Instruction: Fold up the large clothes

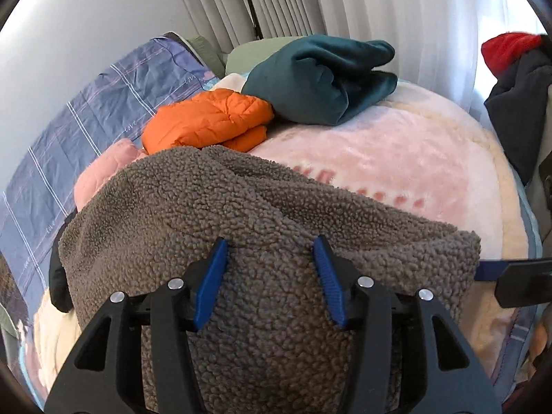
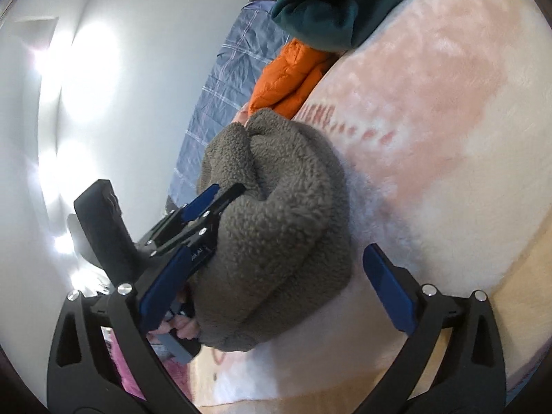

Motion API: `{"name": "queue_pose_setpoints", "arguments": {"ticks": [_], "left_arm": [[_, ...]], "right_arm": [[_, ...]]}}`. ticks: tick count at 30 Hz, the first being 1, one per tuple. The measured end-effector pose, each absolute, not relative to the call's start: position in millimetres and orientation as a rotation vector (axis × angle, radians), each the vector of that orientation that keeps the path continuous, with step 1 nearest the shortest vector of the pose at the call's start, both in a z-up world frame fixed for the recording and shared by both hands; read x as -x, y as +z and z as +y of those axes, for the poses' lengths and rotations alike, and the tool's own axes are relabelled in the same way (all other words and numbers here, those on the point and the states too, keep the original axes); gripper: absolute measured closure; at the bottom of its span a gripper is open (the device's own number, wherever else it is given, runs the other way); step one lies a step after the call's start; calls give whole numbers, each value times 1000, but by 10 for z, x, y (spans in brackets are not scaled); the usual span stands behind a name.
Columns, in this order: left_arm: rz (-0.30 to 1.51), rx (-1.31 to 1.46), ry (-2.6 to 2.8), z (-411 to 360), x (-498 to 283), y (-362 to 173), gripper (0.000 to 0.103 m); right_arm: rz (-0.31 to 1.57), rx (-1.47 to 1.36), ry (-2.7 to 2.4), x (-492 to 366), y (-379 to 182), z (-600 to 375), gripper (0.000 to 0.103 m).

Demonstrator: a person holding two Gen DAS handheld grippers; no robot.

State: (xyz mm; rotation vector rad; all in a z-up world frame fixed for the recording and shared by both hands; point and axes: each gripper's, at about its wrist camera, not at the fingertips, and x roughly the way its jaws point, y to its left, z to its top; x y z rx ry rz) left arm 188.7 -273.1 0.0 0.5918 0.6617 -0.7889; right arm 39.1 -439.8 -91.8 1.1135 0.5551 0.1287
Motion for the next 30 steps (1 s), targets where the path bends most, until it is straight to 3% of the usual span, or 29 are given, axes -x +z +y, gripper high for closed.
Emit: {"name": "queue_pose_setpoints", "arguments": {"ticks": [5, 19, 24, 30], "left_arm": [[674, -515, -837, -2577, -1971, 28, 51], [689, -433, -874, -2471, -2038, 47, 50], [693, -383, -899, -2400, -2069, 66, 45], [714, -357, -968, -2385, -2078, 99, 29]], "right_arm": [[632, -1159, 123, -573, -1047, -4307, 2], [612, -1208, 159, -973, -1142, -4270, 2], [607, -1134, 157, -881, -1061, -4238, 23], [602, -1079, 160, -853, -1036, -4207, 25]]}}
